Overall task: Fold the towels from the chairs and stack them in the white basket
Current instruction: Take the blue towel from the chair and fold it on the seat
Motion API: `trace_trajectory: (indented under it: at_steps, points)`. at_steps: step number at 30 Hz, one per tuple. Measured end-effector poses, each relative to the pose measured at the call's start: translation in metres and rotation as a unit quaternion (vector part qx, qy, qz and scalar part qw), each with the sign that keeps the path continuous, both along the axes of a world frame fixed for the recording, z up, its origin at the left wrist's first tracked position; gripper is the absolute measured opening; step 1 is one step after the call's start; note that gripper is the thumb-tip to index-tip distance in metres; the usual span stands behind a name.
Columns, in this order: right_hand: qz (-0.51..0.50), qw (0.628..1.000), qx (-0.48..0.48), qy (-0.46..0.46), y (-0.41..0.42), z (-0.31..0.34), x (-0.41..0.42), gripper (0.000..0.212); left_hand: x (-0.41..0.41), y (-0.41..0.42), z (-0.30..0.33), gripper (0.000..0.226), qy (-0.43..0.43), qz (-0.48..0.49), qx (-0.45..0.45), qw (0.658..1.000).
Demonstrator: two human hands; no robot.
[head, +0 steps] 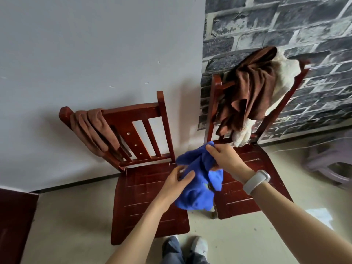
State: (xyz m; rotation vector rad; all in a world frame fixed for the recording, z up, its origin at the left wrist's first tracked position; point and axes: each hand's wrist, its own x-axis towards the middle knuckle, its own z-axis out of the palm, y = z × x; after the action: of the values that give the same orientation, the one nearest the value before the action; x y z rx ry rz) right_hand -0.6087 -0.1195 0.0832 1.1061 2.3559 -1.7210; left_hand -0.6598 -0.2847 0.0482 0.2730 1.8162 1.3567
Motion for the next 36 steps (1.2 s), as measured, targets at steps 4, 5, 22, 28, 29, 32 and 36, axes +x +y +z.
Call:
trace_trajectory:
  at_steps: [4, 5, 22, 28, 29, 32, 36]
  points:
    - [0.027, 0.998, 0.043, 0.032, 0.0, 0.016, -0.005, 0.042, 0.003, 0.001, -0.015, 0.015, 0.082, -0.017, -0.054, 0.995]
    - [0.023, 0.996, 0.068, 0.046, 0.002, 0.019, -0.005, 0.043, 0.002, 0.002, -0.015, 0.011, 0.106, -0.017, -0.065, 0.992]
    - [0.008, 0.971, -0.042, 0.235, -0.005, 0.063, -0.002, 0.039, -0.042, 0.019, 0.063, 0.021, 0.255, -0.049, 0.052, 0.964]
    - [0.055, 0.979, -0.011, 0.197, -0.044, 0.03, 0.001, 0.049, -0.074, 0.021, 0.096, 0.022, 0.313, -0.037, 0.043, 0.948]
    - [0.055, 0.978, 0.001, 0.2, -0.05, 0.032, -0.003, 0.048, -0.077, 0.018, 0.099, 0.024, 0.323, -0.036, 0.037, 0.945]
    - [0.07, 0.976, 0.004, 0.205, -0.065, 0.04, -0.016, 0.042, -0.084, 0.01, 0.107, 0.021, 0.304, -0.025, 0.043, 0.951]
    - [0.056, 0.975, 0.058, 0.205, -0.08, 0.042, -0.03, 0.021, -0.092, -0.003, 0.11, 0.027, 0.234, -0.003, 0.059, 0.97]
